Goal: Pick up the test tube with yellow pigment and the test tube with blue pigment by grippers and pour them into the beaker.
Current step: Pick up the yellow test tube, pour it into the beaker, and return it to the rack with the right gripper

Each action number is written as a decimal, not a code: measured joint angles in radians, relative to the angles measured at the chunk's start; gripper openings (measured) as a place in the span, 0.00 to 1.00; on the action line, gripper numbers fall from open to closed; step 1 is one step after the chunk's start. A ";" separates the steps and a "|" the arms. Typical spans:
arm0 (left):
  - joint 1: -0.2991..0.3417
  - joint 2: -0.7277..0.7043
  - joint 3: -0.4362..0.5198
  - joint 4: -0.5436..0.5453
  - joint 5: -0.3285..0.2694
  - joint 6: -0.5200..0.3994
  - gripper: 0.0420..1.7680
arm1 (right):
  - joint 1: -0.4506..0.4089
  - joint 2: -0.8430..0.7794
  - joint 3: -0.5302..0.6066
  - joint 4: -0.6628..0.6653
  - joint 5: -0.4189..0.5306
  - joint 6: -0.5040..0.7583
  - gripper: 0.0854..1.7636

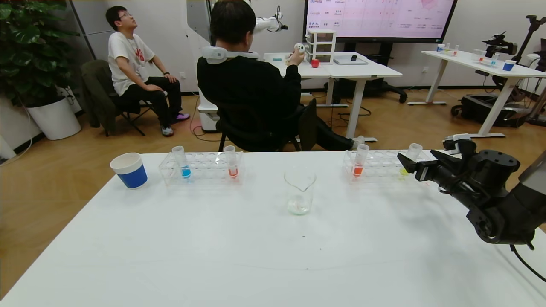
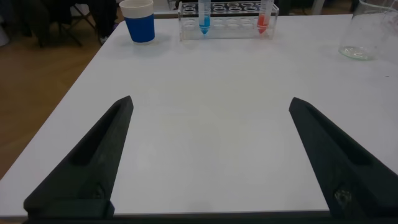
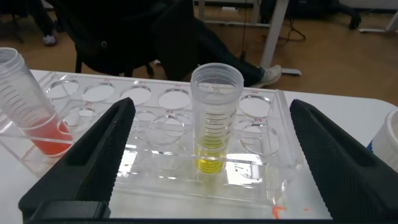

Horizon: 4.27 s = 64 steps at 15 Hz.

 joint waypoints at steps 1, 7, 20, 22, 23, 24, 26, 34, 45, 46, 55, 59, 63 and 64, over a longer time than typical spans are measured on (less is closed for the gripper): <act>0.000 0.000 0.000 0.000 0.000 0.000 0.99 | 0.001 0.010 -0.016 0.000 0.003 0.000 0.98; 0.000 0.000 0.000 0.000 0.000 0.000 0.99 | 0.000 0.062 -0.092 0.000 0.005 0.001 0.98; 0.000 0.000 0.000 0.000 0.000 0.000 0.99 | 0.002 0.086 -0.117 -0.013 0.004 0.001 0.24; 0.000 0.000 0.000 0.000 0.000 0.000 0.99 | 0.004 0.076 -0.118 -0.008 0.004 0.001 0.24; 0.000 0.000 0.000 0.000 0.000 0.000 0.99 | 0.005 0.065 -0.121 -0.006 0.005 0.001 0.24; 0.000 0.000 0.000 0.000 0.000 0.000 0.99 | 0.006 0.049 -0.124 0.000 0.006 0.000 0.24; 0.000 0.000 0.000 0.000 0.000 0.000 0.99 | 0.007 0.008 -0.127 0.035 0.014 0.000 0.24; 0.000 0.000 0.000 0.000 0.000 0.000 0.99 | 0.030 -0.150 -0.168 0.199 0.065 -0.002 0.24; 0.000 0.000 0.000 0.000 0.000 0.000 0.99 | 0.361 -0.310 -0.370 0.552 0.246 -0.104 0.24; 0.000 0.000 0.000 0.000 0.000 0.000 0.99 | 0.390 -0.296 -0.378 0.541 0.249 -0.154 0.24; 0.000 0.000 0.000 0.000 0.000 0.000 0.99 | 0.539 -0.106 -0.324 0.184 0.333 -0.477 0.24; 0.000 0.000 0.000 0.000 0.000 0.000 0.99 | 0.528 -0.077 -0.263 0.132 0.433 -0.694 0.24; 0.000 0.000 0.000 0.000 0.000 0.000 0.99 | 0.514 -0.045 -0.264 0.114 0.485 -0.820 0.24; 0.000 0.000 0.000 0.000 0.000 0.000 0.99 | 0.507 -0.035 -0.266 0.114 0.491 -0.846 0.24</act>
